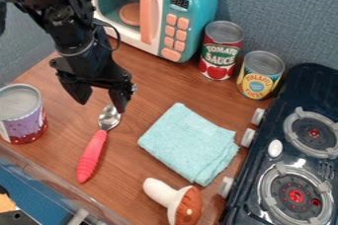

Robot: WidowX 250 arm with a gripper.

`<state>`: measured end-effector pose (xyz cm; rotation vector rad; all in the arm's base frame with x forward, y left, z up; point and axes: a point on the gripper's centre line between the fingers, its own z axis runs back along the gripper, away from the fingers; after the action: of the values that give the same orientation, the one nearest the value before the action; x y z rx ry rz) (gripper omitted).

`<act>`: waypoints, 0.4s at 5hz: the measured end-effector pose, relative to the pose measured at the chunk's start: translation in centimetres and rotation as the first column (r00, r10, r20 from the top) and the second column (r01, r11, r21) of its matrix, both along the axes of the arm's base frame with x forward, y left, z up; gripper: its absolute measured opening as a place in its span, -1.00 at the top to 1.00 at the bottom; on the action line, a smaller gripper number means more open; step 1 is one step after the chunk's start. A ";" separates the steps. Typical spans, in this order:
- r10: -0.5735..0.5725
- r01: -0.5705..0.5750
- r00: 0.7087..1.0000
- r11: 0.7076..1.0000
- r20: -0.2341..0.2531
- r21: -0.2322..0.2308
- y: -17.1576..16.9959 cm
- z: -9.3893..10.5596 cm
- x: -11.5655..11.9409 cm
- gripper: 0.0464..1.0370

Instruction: Put the towel between the microwave and can

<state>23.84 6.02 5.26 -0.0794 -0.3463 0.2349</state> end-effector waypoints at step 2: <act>-0.107 0.111 0.991 0.993 -0.074 0.049 -2.9 -0.8 0.8 -0.93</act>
<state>24.66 3.10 4.49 -0.0378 -0.2757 0.1197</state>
